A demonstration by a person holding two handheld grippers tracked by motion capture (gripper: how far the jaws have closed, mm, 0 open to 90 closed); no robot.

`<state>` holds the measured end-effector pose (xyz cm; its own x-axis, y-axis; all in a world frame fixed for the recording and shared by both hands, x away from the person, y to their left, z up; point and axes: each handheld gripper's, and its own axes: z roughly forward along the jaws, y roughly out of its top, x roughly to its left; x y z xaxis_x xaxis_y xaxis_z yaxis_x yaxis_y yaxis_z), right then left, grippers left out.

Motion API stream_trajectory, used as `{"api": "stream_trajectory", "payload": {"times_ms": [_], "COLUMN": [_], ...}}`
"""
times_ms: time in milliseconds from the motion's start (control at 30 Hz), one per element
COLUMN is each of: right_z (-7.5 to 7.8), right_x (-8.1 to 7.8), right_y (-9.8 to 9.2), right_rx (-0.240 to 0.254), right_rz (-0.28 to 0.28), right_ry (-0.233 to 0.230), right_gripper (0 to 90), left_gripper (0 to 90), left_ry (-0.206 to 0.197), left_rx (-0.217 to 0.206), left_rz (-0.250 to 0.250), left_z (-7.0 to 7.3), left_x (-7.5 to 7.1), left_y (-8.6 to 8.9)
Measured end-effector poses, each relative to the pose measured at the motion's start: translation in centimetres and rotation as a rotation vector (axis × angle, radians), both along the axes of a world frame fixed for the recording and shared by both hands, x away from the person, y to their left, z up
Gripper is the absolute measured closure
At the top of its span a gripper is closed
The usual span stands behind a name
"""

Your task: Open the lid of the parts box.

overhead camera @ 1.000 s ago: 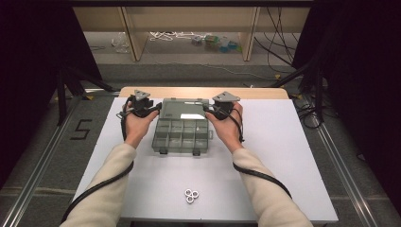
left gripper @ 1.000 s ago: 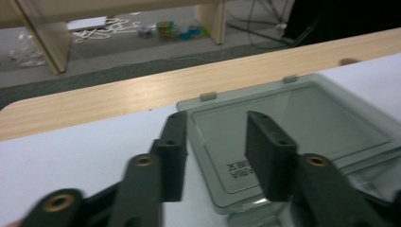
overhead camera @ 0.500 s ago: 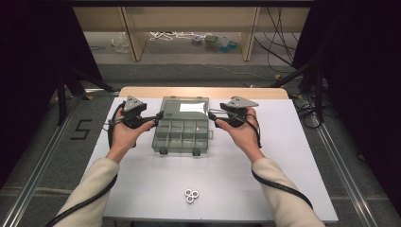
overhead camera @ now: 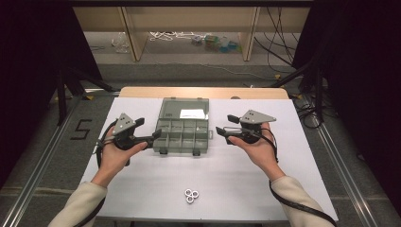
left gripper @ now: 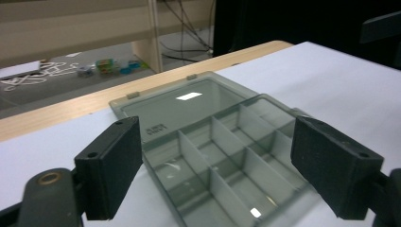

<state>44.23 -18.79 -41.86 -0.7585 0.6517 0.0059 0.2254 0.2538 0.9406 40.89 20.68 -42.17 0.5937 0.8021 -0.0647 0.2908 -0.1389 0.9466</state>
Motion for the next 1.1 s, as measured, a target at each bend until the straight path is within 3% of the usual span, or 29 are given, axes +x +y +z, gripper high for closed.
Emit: {"api": "stream_trajectory", "payload": {"times_ms": [100, 200, 300, 367, 600, 667, 733, 833, 967, 1100], "right_z": [0.0, -0.3, -0.7, -0.9, -1.5, -1.9, -2.1, -2.7, -2.8, -2.9], "right_x": [-0.9, -1.9, -3.2, -4.0, -7.0, -7.9, -8.6, -9.4, -10.0, -9.9], "right_y": [-0.8, -1.6, -2.3, -2.7, -4.4, -4.9, -5.4, -5.7, -6.0, -6.2], "right_rx": [0.009, 0.024, 0.028, 0.043, 0.070, 0.089, 0.077, 0.109, 0.080, 0.103], "right_rz": [0.015, 0.013, 0.030, 0.023, 0.043, 0.041, 0.038, 0.041, 0.050, 0.042], "right_ry": [0.000, 0.000, 0.024, 0.016, 0.029, 0.033, 0.036, 0.028, 0.035, 0.018], "right_gripper": [32.0, 31.9, 31.9, 32.2, 32.4, 32.4, 32.4, 32.4, 32.5, 32.5], "left_gripper": [17.0, 17.1, 17.1, 17.0, 17.1, 17.1, 17.1, 17.1, 17.1, 17.2], "left_ry": [-0.019, -0.016, -0.030, -0.038, -0.055, -0.067, -0.067, -0.058, -0.060, -0.063], "left_rx": [0.017, -0.006, 0.011, 0.027, 0.001, 0.007, 0.021, 0.026, 0.020, 0.032], "left_rz": [-0.001, -0.005, -0.007, -0.017, -0.014, -0.012, -0.015, -0.008, -0.005, -0.011], "left_z": [0.0, -0.3, -0.7, -0.8, -0.7, -0.9, -1.3, -1.9, -2.3, -2.4], "left_x": [-1.4, -2.6, -3.9, -4.6, -6.8, -7.4, -8.1, -8.7, -8.8, -8.9], "left_y": [0.4, 0.7, 0.6, 0.7, 1.1, 1.2, 1.5, 1.7, 1.8, 1.4]}}
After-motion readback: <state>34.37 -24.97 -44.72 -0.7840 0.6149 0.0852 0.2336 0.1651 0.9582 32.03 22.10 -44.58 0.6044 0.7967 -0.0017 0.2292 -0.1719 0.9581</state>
